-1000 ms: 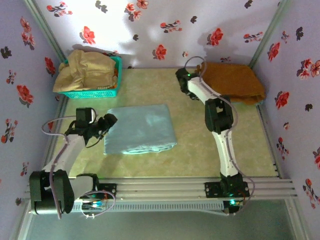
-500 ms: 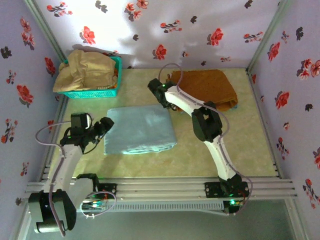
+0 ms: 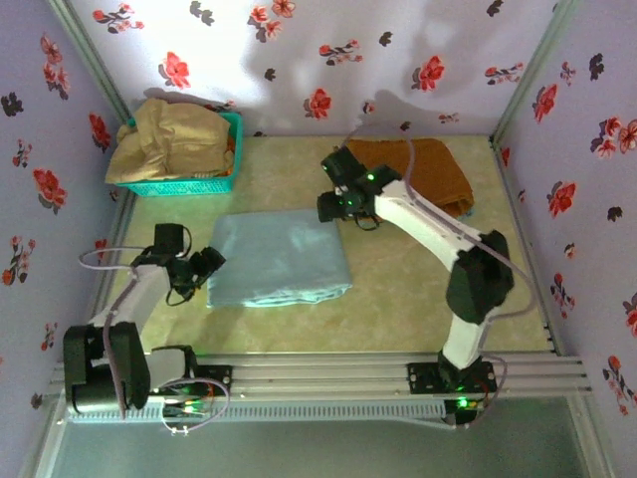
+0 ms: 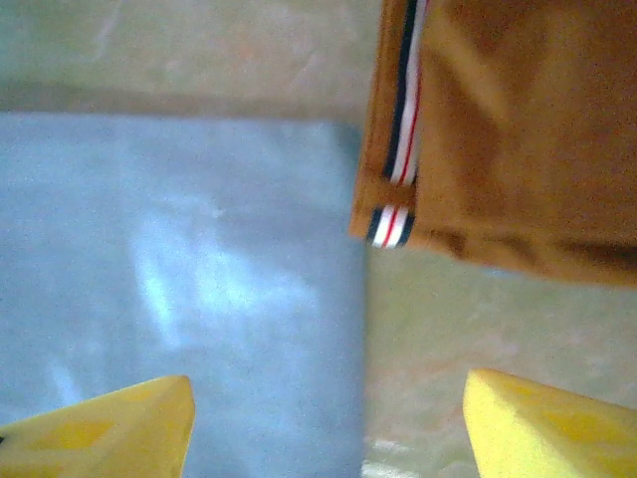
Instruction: Fold and stack the trousers
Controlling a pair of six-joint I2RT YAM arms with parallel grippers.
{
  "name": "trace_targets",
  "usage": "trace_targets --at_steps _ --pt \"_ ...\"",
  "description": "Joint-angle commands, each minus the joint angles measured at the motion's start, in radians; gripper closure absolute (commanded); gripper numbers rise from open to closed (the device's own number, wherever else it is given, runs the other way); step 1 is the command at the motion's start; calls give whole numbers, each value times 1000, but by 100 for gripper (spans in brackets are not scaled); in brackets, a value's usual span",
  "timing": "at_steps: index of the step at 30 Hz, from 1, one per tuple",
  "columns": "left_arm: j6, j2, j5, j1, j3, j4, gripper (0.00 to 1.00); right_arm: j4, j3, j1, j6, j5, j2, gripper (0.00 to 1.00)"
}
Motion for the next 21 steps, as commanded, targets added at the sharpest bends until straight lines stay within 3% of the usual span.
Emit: trace_targets --at_steps 1,7,17,21 --pt "53 61 -1 -21 32 42 17 148 -210 3 87 -187 -62 27" --pt "50 139 -34 -54 11 55 25 349 -442 -6 161 -362 -65 25" --pt "44 142 -16 -66 -44 98 59 500 -548 -19 199 -406 29 28" --pt "56 135 -14 -67 -47 94 73 577 -577 -37 230 -480 49 34"
